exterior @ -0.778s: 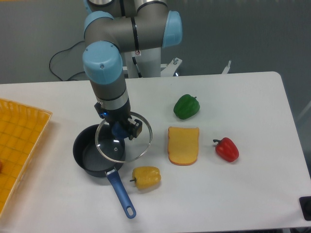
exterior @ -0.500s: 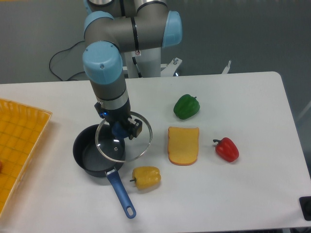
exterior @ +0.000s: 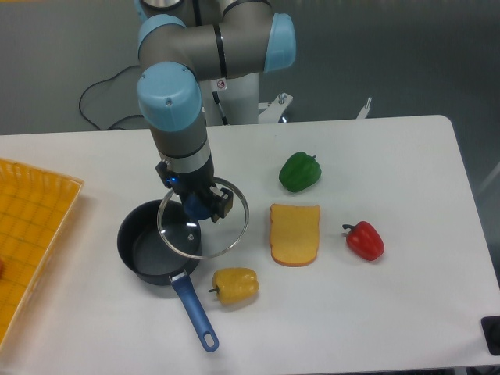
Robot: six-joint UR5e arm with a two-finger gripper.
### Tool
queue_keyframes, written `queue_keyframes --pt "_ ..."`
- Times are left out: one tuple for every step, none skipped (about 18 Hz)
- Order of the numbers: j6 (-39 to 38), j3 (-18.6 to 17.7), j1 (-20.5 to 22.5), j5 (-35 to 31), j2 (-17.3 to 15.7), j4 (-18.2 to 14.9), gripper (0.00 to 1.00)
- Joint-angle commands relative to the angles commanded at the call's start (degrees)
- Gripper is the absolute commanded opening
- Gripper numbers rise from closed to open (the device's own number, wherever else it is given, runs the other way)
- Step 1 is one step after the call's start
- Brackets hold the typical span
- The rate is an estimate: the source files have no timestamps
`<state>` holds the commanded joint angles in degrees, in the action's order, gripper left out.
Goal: Place the lid on the table
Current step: 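Hold the glass lid by its knob above the dark saucepan, then carry the glass lid away from the saucepan toward the cheese wedge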
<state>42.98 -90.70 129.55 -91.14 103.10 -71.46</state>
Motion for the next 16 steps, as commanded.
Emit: queue_keyframes --pt "0.35 -0.09 0.70 0.00 -0.44 -0.09 0.56" --pt "0.35 -0.09 0.97 0.00 -0.44 0.00 0.55" --pt "0.35 -0.09 1.32 0.00 -0.35 0.09 0.55" --pt "0.35 0.00 2.28 0.00 -0.18 0.09 0.55" --pt "0.35 0.17 2.99 0.09 0.00 0.09 0.56" --pt "0.35 0.35 3.52 0.09 0.09 0.09 0.56" --pt "0.35 0.44 4.22 0.17 0.26 0.17 0.56" --pt "0.26 0.53 4.75 0.26 0.52 0.26 0.55" --pt "0.00 0.62 5.45 0.35 0.79 0.70 0.55" --pt "-0.26 0.62 6.24 0.52 0.96 1.31 0.56" --pt "-0.79 0.62 6.85 0.70 1.05 1.58 0.55" --pt "-1.31 0.62 7.47 0.70 1.05 1.58 0.55" --pt "-1.84 0.53 7.91 0.70 1.40 1.58 0.56" --pt "-2.37 0.53 8.44 0.70 1.84 1.58 0.56" --pt "-3.77 0.53 9.05 0.70 1.93 1.67 0.55" --pt "-4.65 0.53 9.23 0.62 2.11 1.76 0.56"
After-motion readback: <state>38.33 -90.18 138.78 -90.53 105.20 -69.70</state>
